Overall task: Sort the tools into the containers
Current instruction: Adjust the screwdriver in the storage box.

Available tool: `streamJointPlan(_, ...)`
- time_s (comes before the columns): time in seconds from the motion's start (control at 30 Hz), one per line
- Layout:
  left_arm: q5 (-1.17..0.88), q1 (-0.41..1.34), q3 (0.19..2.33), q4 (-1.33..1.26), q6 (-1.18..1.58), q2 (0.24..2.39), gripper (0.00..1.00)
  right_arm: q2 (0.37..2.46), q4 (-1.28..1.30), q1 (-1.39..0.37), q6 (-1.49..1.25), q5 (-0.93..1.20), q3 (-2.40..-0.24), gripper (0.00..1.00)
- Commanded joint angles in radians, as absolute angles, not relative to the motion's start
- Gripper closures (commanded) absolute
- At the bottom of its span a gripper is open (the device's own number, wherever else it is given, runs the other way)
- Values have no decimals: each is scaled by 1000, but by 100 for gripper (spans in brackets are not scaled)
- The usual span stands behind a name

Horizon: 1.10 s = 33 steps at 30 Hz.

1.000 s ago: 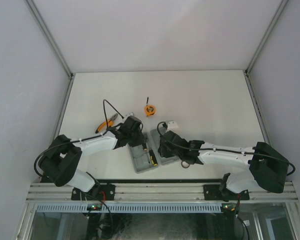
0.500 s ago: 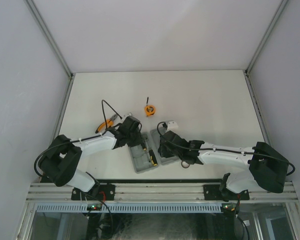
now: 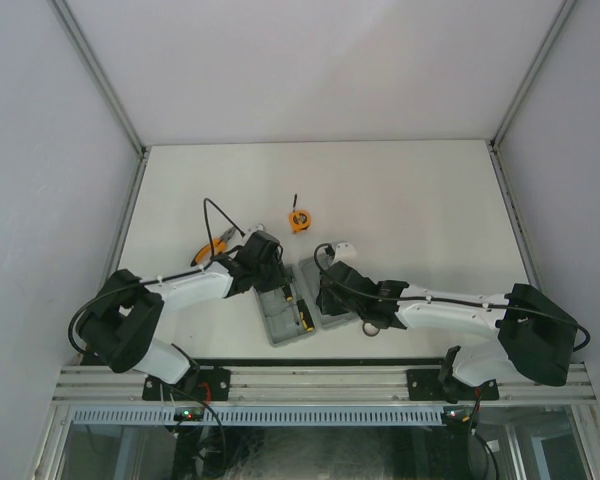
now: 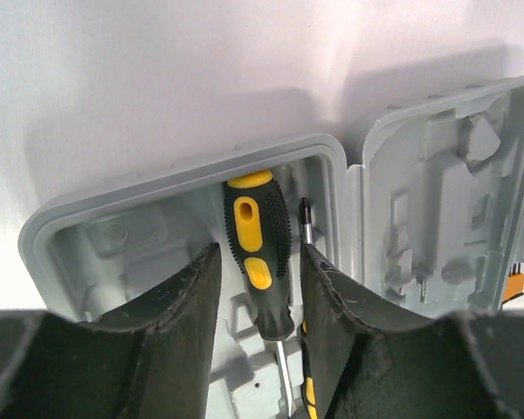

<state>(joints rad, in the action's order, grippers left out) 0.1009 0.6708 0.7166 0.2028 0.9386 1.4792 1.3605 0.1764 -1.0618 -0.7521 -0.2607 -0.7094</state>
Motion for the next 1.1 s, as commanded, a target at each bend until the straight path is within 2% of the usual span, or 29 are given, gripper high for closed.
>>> streamJointPlan(0.0, 92, 664, 750, 173, 909, 1469, 56, 1352, 167, -1072, -765, -278, -708, 75)
streamJointPlan(0.37, 101, 664, 755, 163, 908, 1491, 64, 1351, 166, -1072, -762, -278, -707, 75)
streamJointPlan(0.77, 136, 657, 751, 148, 920, 1499, 67, 1358, 183, -1073, -761, -287, -707, 75)
streamJointPlan(1.07, 132, 657, 753, 133, 904, 1502, 65, 1337, 182, -1075, -761, -286, -707, 75)
